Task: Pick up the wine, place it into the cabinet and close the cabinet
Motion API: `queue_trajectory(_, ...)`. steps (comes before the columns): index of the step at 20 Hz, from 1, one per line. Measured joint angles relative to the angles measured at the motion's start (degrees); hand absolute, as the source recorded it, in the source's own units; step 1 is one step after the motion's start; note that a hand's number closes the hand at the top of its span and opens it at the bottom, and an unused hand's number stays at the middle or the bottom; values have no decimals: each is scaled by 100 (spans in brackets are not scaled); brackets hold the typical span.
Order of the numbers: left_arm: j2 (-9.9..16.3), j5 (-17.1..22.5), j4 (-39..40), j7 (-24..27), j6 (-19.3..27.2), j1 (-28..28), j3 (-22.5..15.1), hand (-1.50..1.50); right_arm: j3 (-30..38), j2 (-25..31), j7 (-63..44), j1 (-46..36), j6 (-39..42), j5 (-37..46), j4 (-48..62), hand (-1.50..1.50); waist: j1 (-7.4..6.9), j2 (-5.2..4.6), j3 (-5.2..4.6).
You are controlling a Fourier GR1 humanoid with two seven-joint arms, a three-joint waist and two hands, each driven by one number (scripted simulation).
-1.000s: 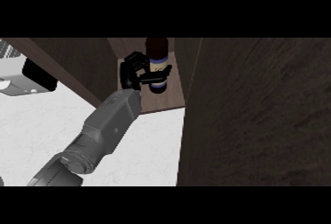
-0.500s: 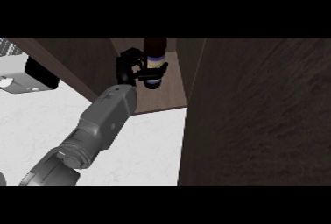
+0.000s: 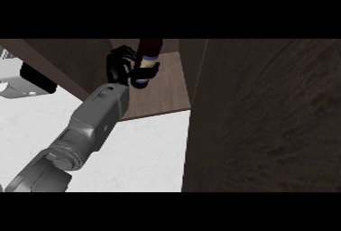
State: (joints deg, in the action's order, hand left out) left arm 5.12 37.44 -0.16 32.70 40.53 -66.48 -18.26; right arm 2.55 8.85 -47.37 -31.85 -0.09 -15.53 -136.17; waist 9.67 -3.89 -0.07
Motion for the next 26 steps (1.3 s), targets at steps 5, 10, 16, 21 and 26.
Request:
queue_trajectory(5,19,-143,-47,-147,236,61,-127,150,-4,19,-15,-29,19,-4,6,-150,15,-7,2)
queue_trajectory(10,35,-239,-62,-269,156,121,-216,-150,-38,23,-26,-66,41,-13,-3,-150,61,-10,5)
queue_trajectory(16,39,-194,-102,-403,-14,128,-165,-150,-44,25,-43,-99,26,-11,2,-150,46,-10,-1)
queue_trajectory(21,48,-151,-126,-420,-138,135,-120,-150,-85,14,-60,-79,21,-9,-6,-150,45,-7,-9)
queue_trajectory(26,31,-181,-143,-300,-252,122,-148,-150,-138,-9,-71,-88,-1,-4,-10,-150,19,-7,-34)
